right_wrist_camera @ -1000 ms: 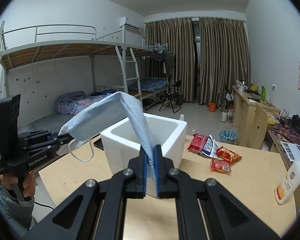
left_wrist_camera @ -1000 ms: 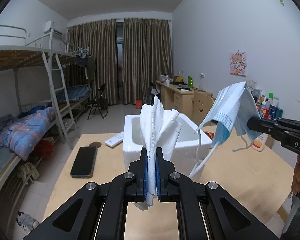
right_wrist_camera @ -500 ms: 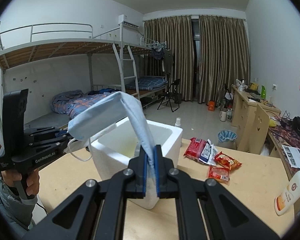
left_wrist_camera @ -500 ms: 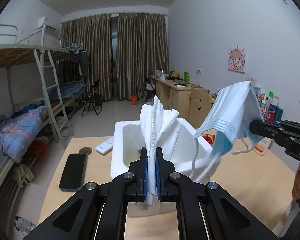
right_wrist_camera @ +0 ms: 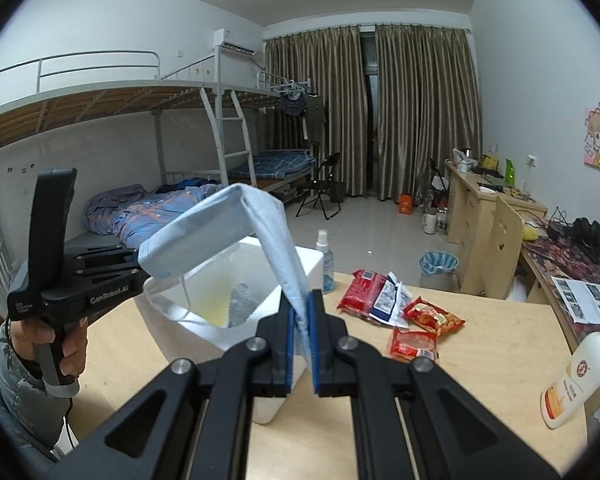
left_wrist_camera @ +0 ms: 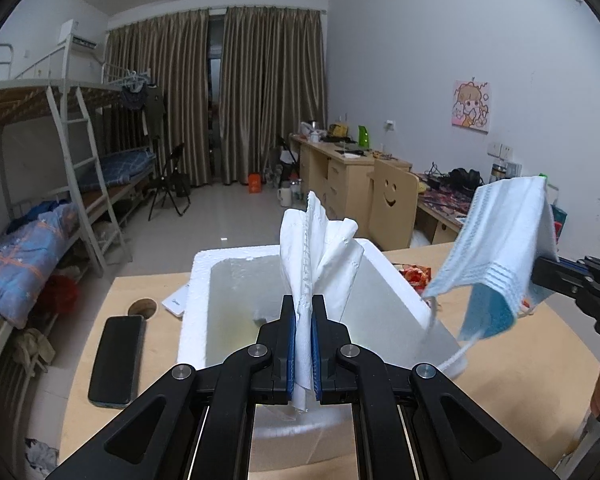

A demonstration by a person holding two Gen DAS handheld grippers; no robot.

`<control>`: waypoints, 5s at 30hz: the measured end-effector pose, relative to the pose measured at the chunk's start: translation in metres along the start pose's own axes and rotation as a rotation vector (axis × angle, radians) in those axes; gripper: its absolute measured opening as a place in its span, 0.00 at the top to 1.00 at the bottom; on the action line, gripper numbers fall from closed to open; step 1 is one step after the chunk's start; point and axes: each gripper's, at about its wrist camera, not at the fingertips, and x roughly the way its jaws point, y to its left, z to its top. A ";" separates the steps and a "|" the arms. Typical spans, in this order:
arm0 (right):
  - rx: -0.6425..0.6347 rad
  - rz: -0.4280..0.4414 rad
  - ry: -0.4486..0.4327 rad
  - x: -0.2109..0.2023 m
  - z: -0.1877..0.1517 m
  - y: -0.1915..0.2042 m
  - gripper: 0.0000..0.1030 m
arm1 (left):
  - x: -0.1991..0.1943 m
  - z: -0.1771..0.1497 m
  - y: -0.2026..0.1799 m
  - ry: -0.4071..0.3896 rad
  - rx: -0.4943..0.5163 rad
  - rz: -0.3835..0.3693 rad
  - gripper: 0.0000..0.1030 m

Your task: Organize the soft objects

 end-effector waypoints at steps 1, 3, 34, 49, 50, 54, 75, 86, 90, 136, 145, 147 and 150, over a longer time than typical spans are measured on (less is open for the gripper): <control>0.001 -0.002 0.002 0.001 0.000 -0.001 0.91 | 0.005 0.001 0.000 0.004 0.001 0.001 0.93; 0.004 -0.004 0.004 0.002 0.001 -0.002 0.91 | 0.012 0.002 -0.001 0.011 0.009 0.007 0.93; 0.027 0.005 -0.005 0.005 0.007 -0.005 0.91 | -0.013 -0.008 0.005 -0.065 -0.017 0.117 0.08; 0.007 0.068 -0.007 0.024 0.016 0.014 0.91 | -0.054 -0.020 0.040 -0.104 -0.068 0.206 0.08; 0.007 0.073 -0.005 0.027 0.017 0.016 0.91 | -0.058 -0.021 0.043 -0.106 -0.071 0.216 0.08; 0.001 0.088 0.003 0.035 0.018 0.023 0.91 | -0.069 -0.025 0.053 -0.117 -0.084 0.234 0.08; -0.014 0.099 0.093 0.088 0.026 0.056 0.91 | -0.096 -0.046 0.095 -0.135 -0.146 0.284 0.08; 0.018 0.066 0.145 0.109 0.023 0.053 0.91 | -0.099 -0.050 0.096 -0.134 -0.144 0.302 0.08; 0.016 0.057 0.162 0.113 0.021 0.051 0.91 | -0.099 -0.049 0.096 -0.135 -0.157 0.298 0.08; 0.070 -0.060 -0.006 0.017 0.013 0.026 0.00 | -0.095 -0.043 0.029 -0.145 -0.064 0.193 0.08; 0.104 -0.135 -0.041 -0.023 -0.001 0.012 0.00 | -0.095 -0.040 -0.007 -0.161 -0.034 0.125 0.08; 0.109 -0.148 -0.049 -0.031 -0.004 0.010 0.00 | -0.096 -0.040 -0.016 -0.166 -0.028 0.114 0.08; 0.117 -0.151 -0.058 -0.042 -0.008 0.011 0.00 | -0.100 -0.040 -0.024 -0.174 -0.027 0.102 0.08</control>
